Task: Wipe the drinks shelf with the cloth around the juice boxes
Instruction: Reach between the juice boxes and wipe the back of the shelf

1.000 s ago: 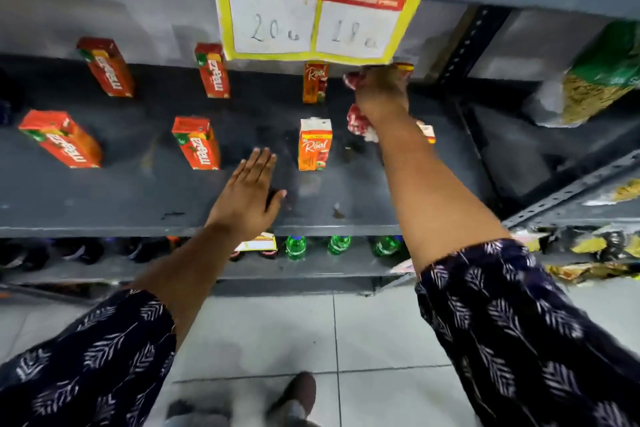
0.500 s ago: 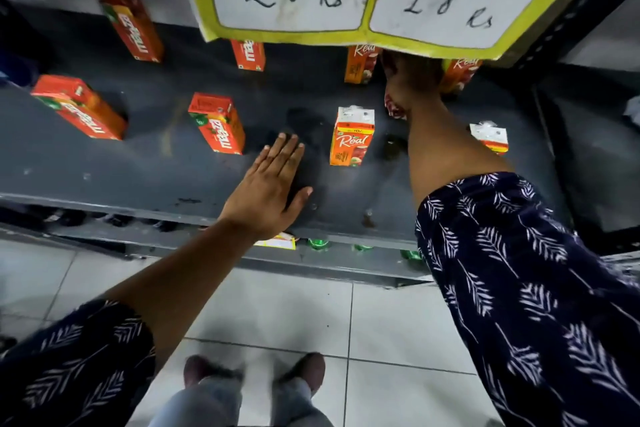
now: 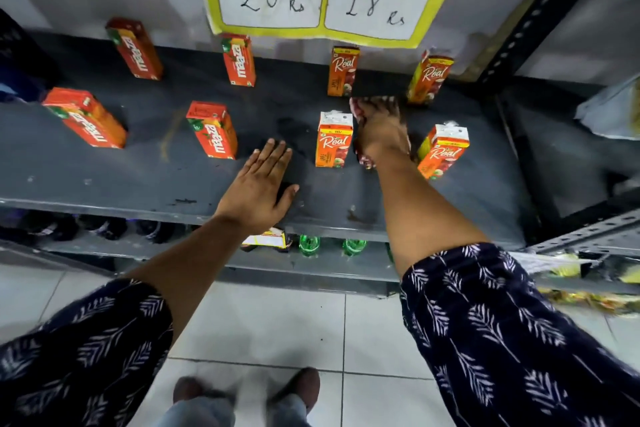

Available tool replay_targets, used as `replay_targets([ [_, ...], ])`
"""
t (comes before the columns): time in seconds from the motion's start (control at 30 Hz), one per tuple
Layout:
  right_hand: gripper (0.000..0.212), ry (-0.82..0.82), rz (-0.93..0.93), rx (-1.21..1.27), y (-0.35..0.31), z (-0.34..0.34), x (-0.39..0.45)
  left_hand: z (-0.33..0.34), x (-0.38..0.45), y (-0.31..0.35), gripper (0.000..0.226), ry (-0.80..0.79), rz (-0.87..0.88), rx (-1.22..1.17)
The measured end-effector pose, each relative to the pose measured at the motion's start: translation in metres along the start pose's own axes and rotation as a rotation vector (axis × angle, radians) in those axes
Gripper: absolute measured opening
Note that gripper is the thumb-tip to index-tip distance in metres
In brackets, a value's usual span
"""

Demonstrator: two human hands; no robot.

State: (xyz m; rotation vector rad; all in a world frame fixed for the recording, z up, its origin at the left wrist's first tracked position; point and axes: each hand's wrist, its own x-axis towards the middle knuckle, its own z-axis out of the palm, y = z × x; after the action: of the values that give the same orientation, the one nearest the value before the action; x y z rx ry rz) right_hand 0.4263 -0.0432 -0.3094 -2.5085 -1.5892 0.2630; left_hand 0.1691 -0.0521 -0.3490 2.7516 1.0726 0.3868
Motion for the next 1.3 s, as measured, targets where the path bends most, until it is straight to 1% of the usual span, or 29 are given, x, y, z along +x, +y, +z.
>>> replay_targets([
  [0.07, 0.063, 0.038, -0.021, 0.011, -0.002, 0.003, -0.017, 0.0, 0.0, 0.0, 0.07, -0.001, 0.004, 0.004],
  [0.17, 0.056, 0.068, -0.024, 0.019, 0.0, 0.013, -0.049, -0.001, -0.001, 0.001, 0.072, -0.009, 0.007, -0.002],
  [0.27, 0.054, 0.122, -0.031, 0.056, 0.001, 0.026, -0.079, 0.0, -0.002, 0.0, 0.073, -0.028, 0.003, 0.001],
  [0.47, 0.052, 0.141, -0.03, 0.194, 0.004, 0.03, -0.149, 0.003, 0.0, 0.0, 0.065, -0.095, -0.025, 0.039],
  [0.53, 0.055, 0.133, -0.034, 0.208, 0.004, 0.028, -0.172, 0.003, 0.002, 0.0, 0.066, -0.136, -0.054, 0.048],
  [0.6, 0.062, 0.121, -0.015, 0.233, 0.002, 0.022, -0.198, -0.002, 0.0, 0.001, 0.067, -0.168, -0.067, 0.04],
  [0.67, 0.072, 0.091, -0.033, 0.256, -0.002, 0.014, -0.223, -0.01, -0.007, 0.002, 0.068, -0.175, -0.064, 0.025],
  [0.73, 0.074, 0.068, -0.028, 0.289, -0.003, 0.012, -0.245, -0.017, -0.019, 0.003, 0.068, -0.184, -0.046, 0.002],
  [0.77, 0.071, 0.068, 0.014, 0.323, -0.007, 0.008, -0.255, -0.021, -0.027, 0.003, 0.067, -0.19, -0.033, -0.007],
  [0.83, 0.057, 0.085, 0.102, 0.394, -0.017, 0.002, -0.267, -0.029, -0.046, -0.004, 0.064, -0.189, -0.017, -0.032],
  [0.87, 0.05, 0.085, 0.134, 0.396, -0.021, -0.001, -0.27, -0.031, -0.055, -0.009, 0.063, -0.174, -0.011, -0.047],
  [1.03, 0.038, 0.182, 0.192, 0.46, -0.062, -0.007, -0.264, -0.054, -0.094, -0.065, 0.061, 0.007, -0.04, -0.023],
  [1.13, 0.05, 0.178, 0.124, 0.449, -0.099, -0.006, -0.246, -0.073, -0.098, -0.103, 0.055, 0.047, -0.099, -0.008],
  [1.23, 0.05, 0.193, 0.058, 0.37, -0.131, -0.005, -0.217, -0.086, -0.097, -0.139, 0.05, 0.045, -0.13, 0.009],
  [1.3, 0.048, 0.213, 0.028, 0.354, -0.15, -0.009, -0.193, -0.089, -0.093, -0.159, 0.051, 0.019, -0.112, 0.019],
])
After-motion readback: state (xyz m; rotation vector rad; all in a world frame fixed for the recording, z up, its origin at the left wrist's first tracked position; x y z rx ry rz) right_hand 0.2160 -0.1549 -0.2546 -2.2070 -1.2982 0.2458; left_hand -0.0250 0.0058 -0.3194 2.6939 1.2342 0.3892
